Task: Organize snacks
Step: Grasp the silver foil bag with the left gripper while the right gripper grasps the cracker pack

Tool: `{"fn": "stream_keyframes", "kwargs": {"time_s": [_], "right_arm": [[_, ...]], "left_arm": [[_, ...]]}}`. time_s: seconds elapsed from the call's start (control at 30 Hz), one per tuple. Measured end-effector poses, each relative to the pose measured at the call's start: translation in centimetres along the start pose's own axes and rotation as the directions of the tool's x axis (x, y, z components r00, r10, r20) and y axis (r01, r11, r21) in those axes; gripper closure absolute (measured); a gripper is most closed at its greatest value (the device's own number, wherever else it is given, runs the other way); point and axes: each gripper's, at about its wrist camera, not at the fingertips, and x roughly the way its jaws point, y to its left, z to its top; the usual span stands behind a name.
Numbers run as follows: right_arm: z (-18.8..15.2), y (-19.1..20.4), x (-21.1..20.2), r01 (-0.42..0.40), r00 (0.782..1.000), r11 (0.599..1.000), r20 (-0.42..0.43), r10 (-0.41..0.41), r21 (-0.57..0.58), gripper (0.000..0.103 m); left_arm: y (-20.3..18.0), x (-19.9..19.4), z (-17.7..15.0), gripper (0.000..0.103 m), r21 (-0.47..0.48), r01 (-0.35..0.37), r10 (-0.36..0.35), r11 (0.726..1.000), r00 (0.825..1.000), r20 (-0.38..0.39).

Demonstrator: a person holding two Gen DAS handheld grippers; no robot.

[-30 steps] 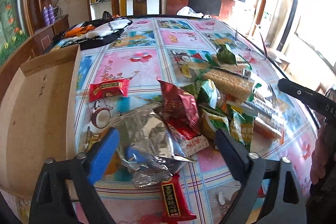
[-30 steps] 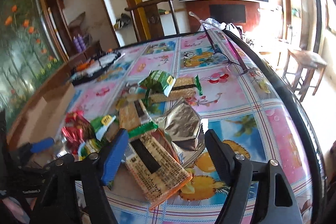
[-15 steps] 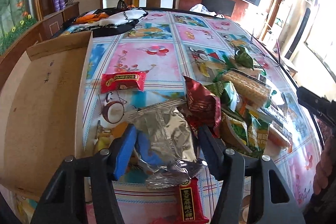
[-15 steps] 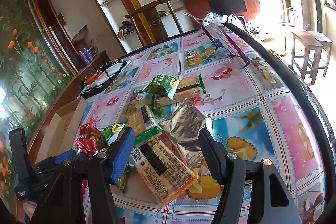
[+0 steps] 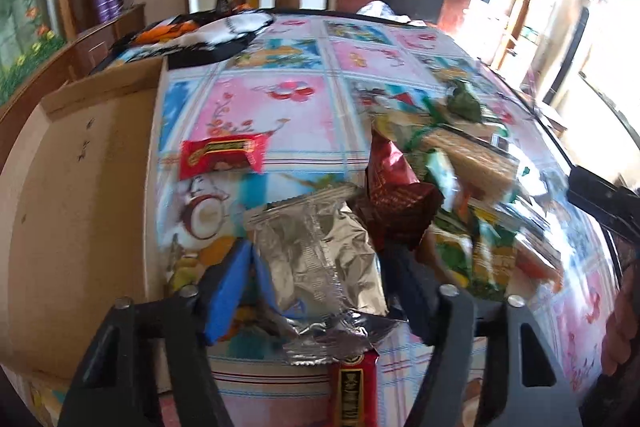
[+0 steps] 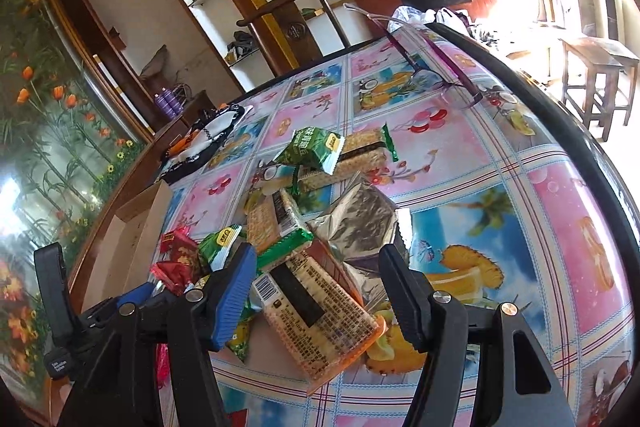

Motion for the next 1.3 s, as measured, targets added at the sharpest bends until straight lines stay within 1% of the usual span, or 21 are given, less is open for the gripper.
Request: {"fn": "stream_keyframes", "kwargs": {"time_s": [0.07,0.13,0.2,0.23,0.37,0.5,0.53,0.6,0.63,0.73,0.8,0.83,0.87,0.93,1.0,1.03,1.07,1.1,1.13,1.2,1.3], "right_arm": [[0.0,0.1,0.1,-0.010,1.000,1.000,-0.010,0.009,-0.001,0.035],[-0.2,0.4,0.7,-0.049,0.998,0.999,-0.045,0.049,-0.013,0.035],[-0.5,0.8,1.3,-0.088,0.993,0.996,-0.082,0.085,-0.026,0.035],[-0.7,1.2,1.6,-0.098,0.990,0.994,-0.102,0.093,-0.045,0.035],[-1.3,1.7,2.7,-0.065,0.989,0.994,-0.138,0.052,-0.087,0.036],[-1.3,1.5,2.7,-0.022,0.992,0.995,-0.122,0.010,-0.094,0.036],[-1.3,1.4,2.7,0.003,0.993,0.995,-0.120,-0.014,-0.095,0.036],[-1.2,1.0,3.0,0.005,0.990,0.996,-0.139,-0.017,-0.086,0.036],[-1.3,1.0,3.3,-0.002,0.988,0.996,-0.157,-0.012,-0.088,0.035],[-2.0,1.9,4.2,-0.008,0.978,0.988,-0.208,-0.025,-0.153,0.035],[-2.6,2.9,4.5,-0.020,0.973,0.977,-0.229,-0.029,-0.210,0.036],[-2.9,3.3,4.6,-0.010,0.972,0.972,-0.230,-0.045,-0.235,0.036],[-3.0,3.5,4.6,0.005,0.973,0.967,-0.223,-0.064,-0.256,0.036],[-3.2,3.7,4.6,0.040,0.973,0.957,-0.207,-0.102,-0.286,0.036],[-3.4,4.1,4.7,0.057,0.972,0.947,-0.200,-0.126,-0.316,0.036],[-3.6,4.4,4.7,0.070,0.971,0.939,-0.193,-0.142,-0.336,0.036],[-3.8,4.7,4.8,0.088,0.969,0.929,-0.183,-0.163,-0.361,0.036],[-4.1,5.1,5.0,0.107,0.967,0.915,-0.172,-0.186,-0.389,0.036],[-4.3,5.4,5.1,0.128,0.965,0.901,-0.158,-0.210,-0.415,0.042],[-4.6,5.8,5.1,0.148,0.963,0.884,-0.138,-0.231,-0.444,0.045],[-4.4,5.4,4.7,0.141,0.967,0.894,-0.133,-0.216,-0.426,0.046]], "left_arm": [[-0.3,0.0,-0.1,0.037,0.021,0.001,-0.001,1.000,1.000,0.005],[-0.5,0.0,-0.1,0.037,0.033,-0.010,0.010,0.999,1.000,0.008],[-0.3,0.3,0.0,0.036,0.020,-0.016,0.016,1.000,1.000,-0.001],[0.0,0.4,0.0,0.031,0.008,-0.019,0.019,1.000,1.000,-0.008],[0.5,0.8,0.4,0.019,0.005,-0.040,0.040,0.999,0.999,-0.016],[0.7,0.7,0.3,0.018,0.003,-0.046,0.046,0.999,0.999,-0.014],[0.7,0.6,0.2,0.019,0.002,-0.045,0.045,0.999,0.999,-0.012],[0.8,0.4,0.0,0.029,0.006,-0.036,0.036,0.999,0.999,-0.007],[0.9,0.3,0.0,0.040,0.003,-0.033,0.033,0.999,0.999,-0.004],[1.0,0.5,-0.1,0.044,0.022,-0.098,0.098,0.995,0.995,-0.006],[1.0,0.4,-0.1,0.044,0.018,-0.093,0.093,0.996,0.996,-0.006],[0.9,0.5,-0.1,0.040,0.022,-0.094,0.094,0.995,0.996,-0.009],[0.8,0.7,-0.1,0.032,0.030,-0.101,0.101,0.994,0.995,-0.014],[0.2,1.2,-0.1,0.026,0.055,-0.129,0.130,0.990,0.991,-0.025],[-0.2,1.6,-0.2,0.026,0.082,-0.143,0.146,0.986,0.989,-0.032],[-0.3,1.7,-0.2,0.029,0.091,-0.146,0.150,0.985,0.988,-0.033],[-0.4,1.7,-0.3,0.039,0.095,-0.141,0.145,0.985,0.989,-0.030],[-0.3,1.5,-0.3,0.045,0.093,-0.136,0.139,0.986,0.990,-0.022],[-0.3,1.5,-0.3,0.046,0.099,-0.142,0.145,0.985,0.989,-0.020],[-0.4,1.3,-0.4,0.046,0.100,-0.143,0.145,0.985,0.989,-0.014],[-0.2,0.8,-0.4,0.046,0.087,-0.113,0.114,0.990,0.994,-0.001]]}}
